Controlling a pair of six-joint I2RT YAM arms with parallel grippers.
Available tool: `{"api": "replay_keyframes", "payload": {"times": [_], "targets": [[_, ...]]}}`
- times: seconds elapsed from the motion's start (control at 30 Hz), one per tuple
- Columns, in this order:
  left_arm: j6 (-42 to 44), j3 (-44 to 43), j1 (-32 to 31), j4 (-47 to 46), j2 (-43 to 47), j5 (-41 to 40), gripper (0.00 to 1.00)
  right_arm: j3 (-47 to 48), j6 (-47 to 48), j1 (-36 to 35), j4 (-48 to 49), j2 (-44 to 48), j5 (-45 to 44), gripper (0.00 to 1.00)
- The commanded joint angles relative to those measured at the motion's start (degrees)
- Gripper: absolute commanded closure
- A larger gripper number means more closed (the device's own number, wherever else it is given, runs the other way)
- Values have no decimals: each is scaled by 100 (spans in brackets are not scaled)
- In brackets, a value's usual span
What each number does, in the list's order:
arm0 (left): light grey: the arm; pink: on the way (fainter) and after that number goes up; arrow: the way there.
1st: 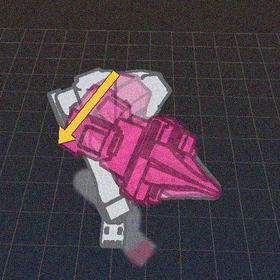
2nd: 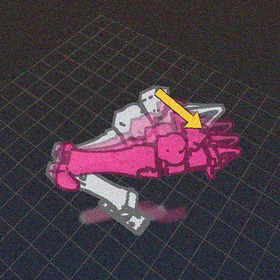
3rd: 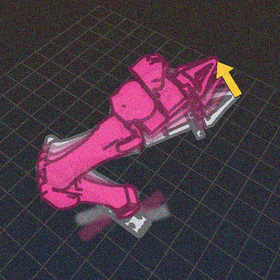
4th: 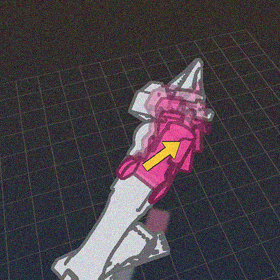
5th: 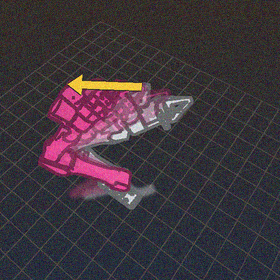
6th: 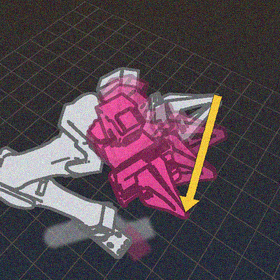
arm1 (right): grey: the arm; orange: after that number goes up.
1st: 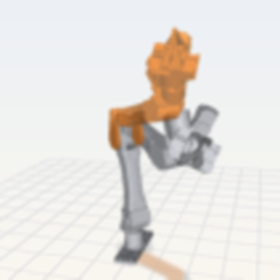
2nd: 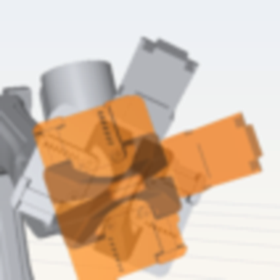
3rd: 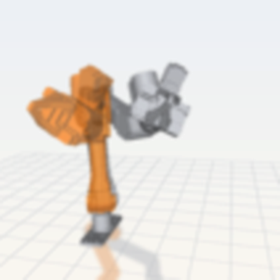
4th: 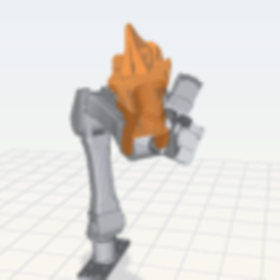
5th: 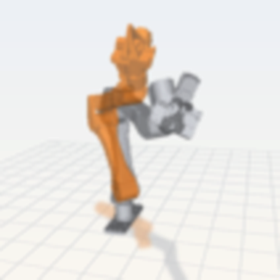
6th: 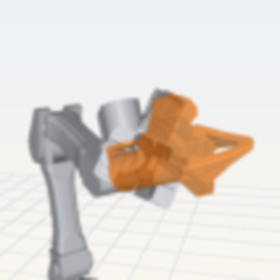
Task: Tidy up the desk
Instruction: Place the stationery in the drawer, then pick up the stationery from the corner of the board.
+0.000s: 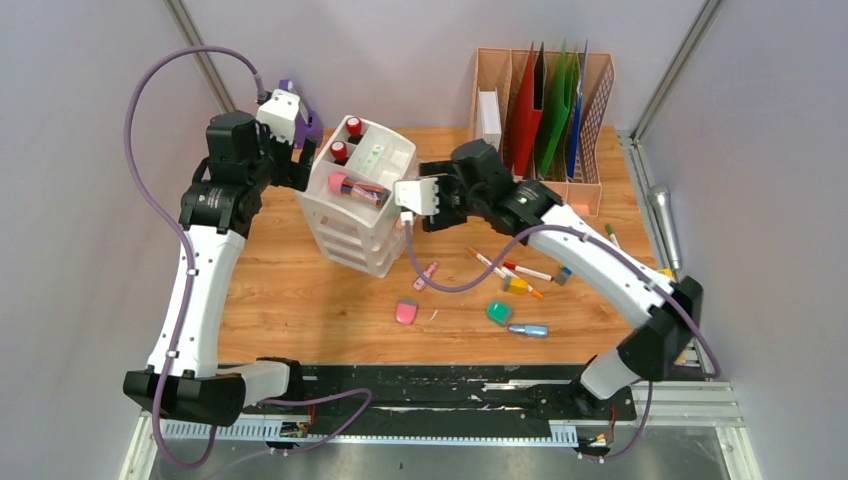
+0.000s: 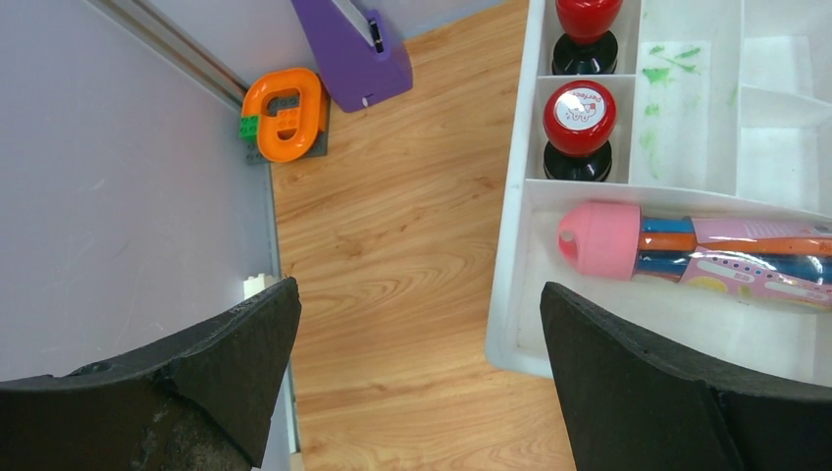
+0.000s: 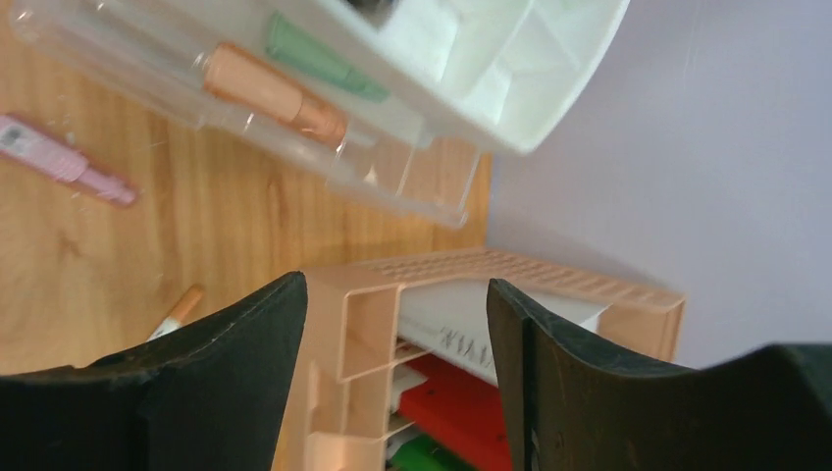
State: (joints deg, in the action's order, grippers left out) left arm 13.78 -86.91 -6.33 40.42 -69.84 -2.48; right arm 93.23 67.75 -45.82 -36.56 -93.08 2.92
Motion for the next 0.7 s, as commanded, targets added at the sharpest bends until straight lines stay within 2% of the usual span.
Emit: {"api": "replay_keyframes", "payload": {"times": [0.0, 0.1, 0.23, 0.33, 0.5, 0.67], "targets": [[-45, -91, 24, -234, 221, 119, 0, -987, -1545, 294, -192, 1068, 406, 31], [-76, -97, 26, -209, 269, 179, 0, -1741, -2063, 625, -721, 1619, 982, 31], [-110, -56, 26, -170, 322, 213, 0, -2334, -2340, 1052, -1975, 2090, 1805, 31], [-160, 10, 26, -179, 360, 343, 0, -2844, -2454, 1140, -2494, 2346, 1992, 31], [-215, 84, 26, -214, 388, 405, 0, -3803, -2538, 1167, -2620, 2680, 1897, 31], [-197, 117, 23, -218, 392, 406, 0, -4506, -2570, 1198, -2405, 2567, 1839, 30]]}}
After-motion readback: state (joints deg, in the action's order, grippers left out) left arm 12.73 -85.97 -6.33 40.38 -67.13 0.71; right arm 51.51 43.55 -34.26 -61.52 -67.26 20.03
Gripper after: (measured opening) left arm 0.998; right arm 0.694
